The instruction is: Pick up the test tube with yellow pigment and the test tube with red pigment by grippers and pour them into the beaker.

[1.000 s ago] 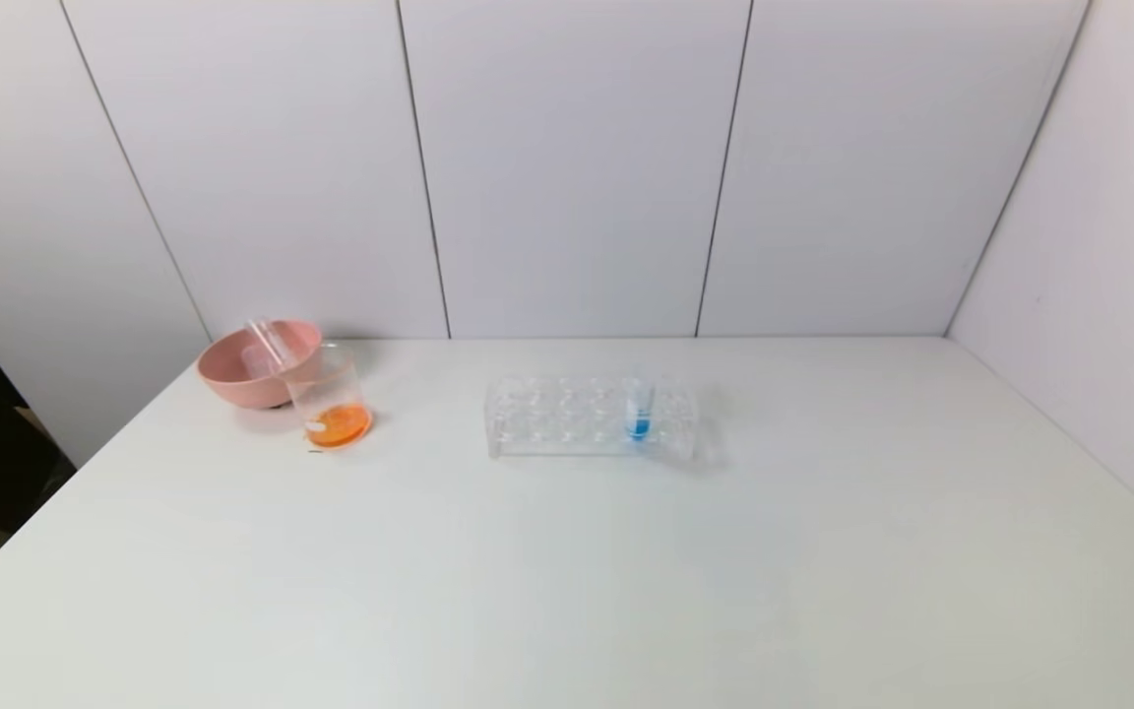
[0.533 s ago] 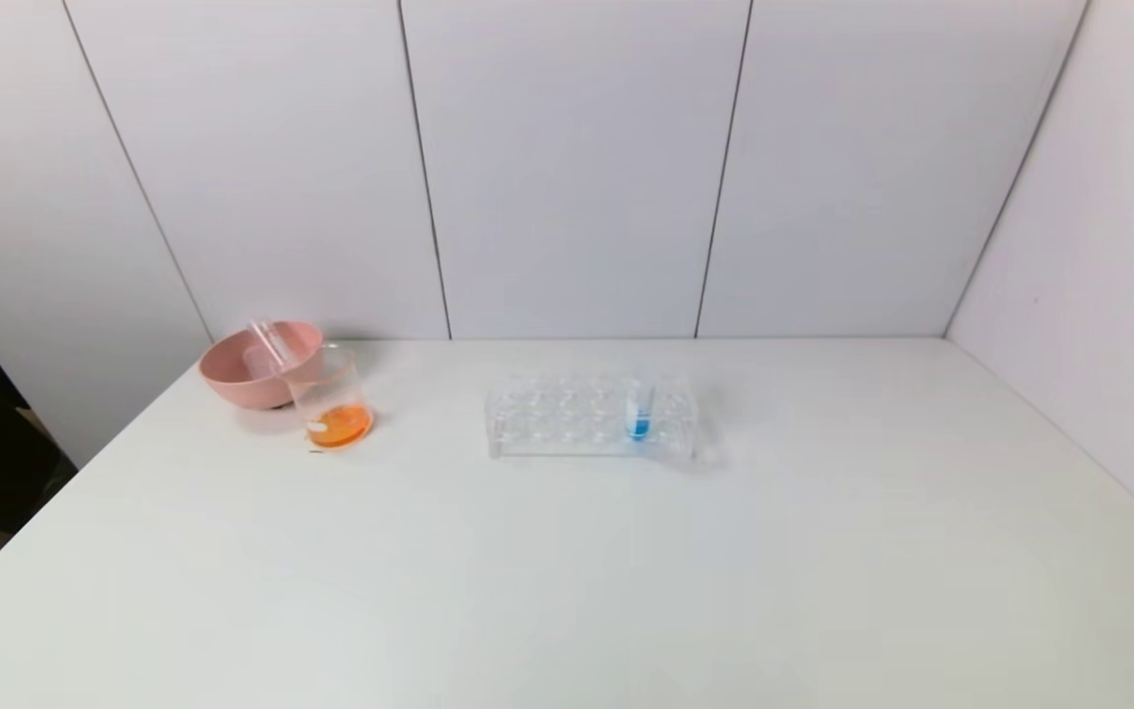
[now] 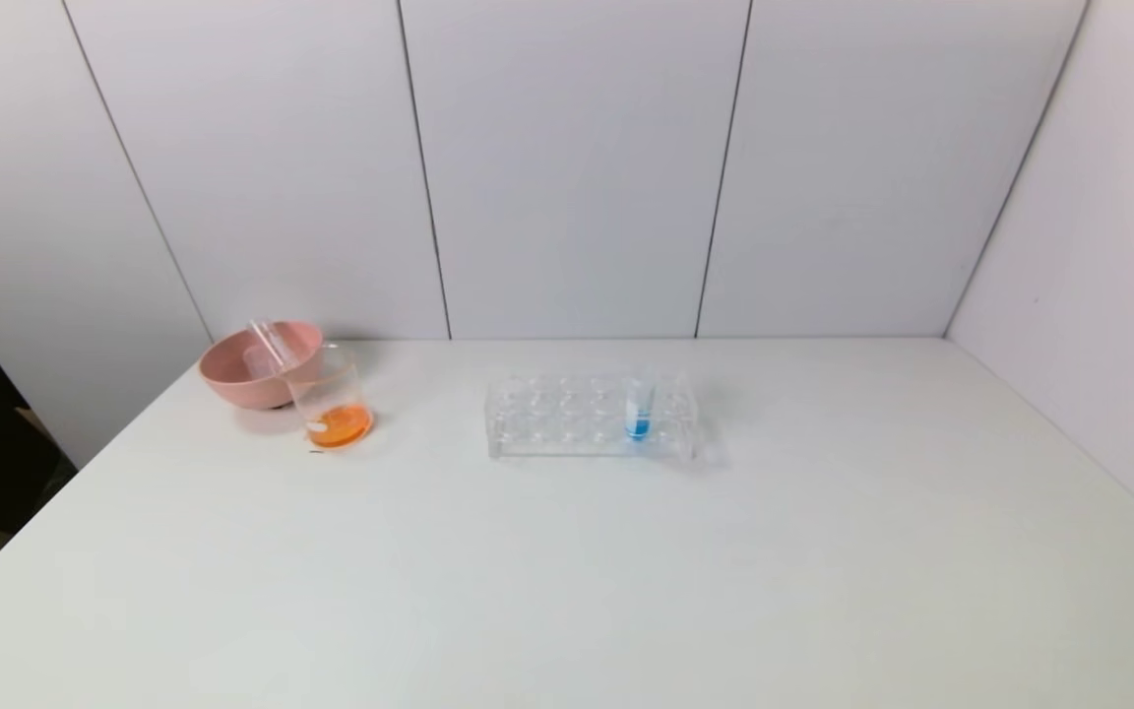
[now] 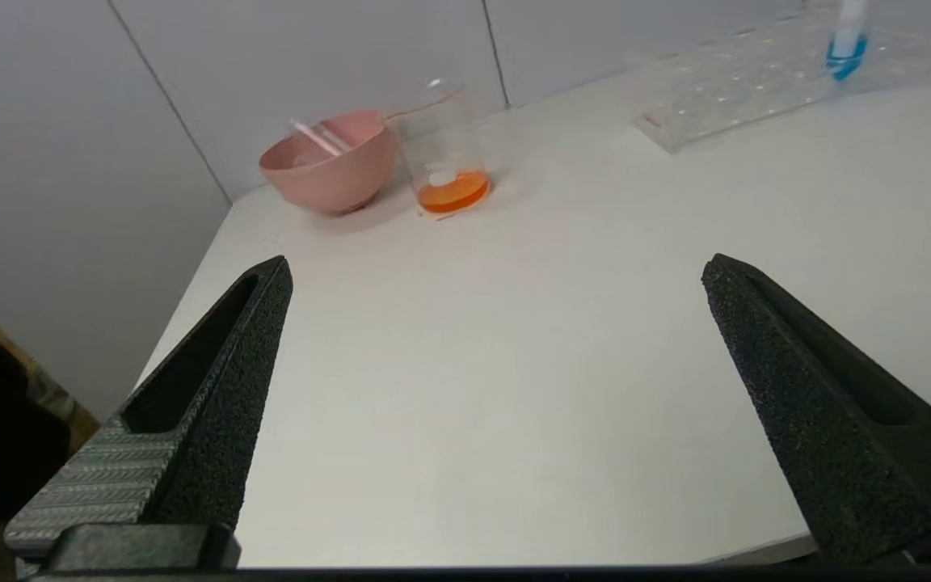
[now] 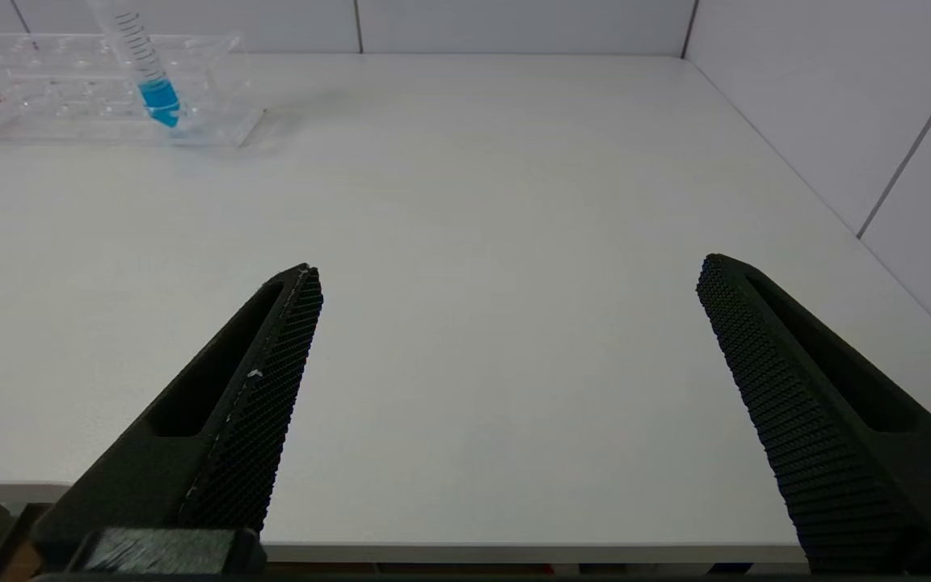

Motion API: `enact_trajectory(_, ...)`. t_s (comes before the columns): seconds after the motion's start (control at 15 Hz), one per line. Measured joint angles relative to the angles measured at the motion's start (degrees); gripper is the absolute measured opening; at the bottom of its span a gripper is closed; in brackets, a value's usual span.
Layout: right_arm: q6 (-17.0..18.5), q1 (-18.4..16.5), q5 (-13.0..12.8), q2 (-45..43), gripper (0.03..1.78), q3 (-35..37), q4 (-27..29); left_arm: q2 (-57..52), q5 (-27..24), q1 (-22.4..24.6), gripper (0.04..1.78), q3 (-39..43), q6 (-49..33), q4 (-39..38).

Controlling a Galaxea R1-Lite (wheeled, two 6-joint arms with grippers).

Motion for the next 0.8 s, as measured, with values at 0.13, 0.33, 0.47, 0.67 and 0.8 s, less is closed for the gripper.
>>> enact_trajectory(0.13, 0.0, 0.0, 0.0, 0.0, 1.7, 0.0, 0.0, -0.5, 4.7, 0.0, 1.77, 0.2, -2.8, 6.1)
enact_trajectory(0.33, 0.0, 0.0, 0.0, 0.0, 1.7, 0.0, 0.0, -0.5, 5.2, -0.1, 1.77, 0.2, -5.2, 6.5)
enact_trajectory(0.47, 0.0, 0.0, 0.0, 0.0, 1.7, 0.0, 0.0, -0.5, 5.2, -0.1, 1.77, 0.3, -5.4, 6.5)
enact_trajectory(0.67, 0.0, 0.0, 0.0, 0.0, 1.7, 0.0, 0.0, -0.5, 5.2, 0.0, 1.77, 0.3, -5.4, 6.5)
enact_trajectory(0.8, 0.0, 0.0, 0.0, 0.0, 1.7, 0.0, 0.0, -0.5, 5.2, 0.0, 1.77, 0.3, -5.4, 6.5)
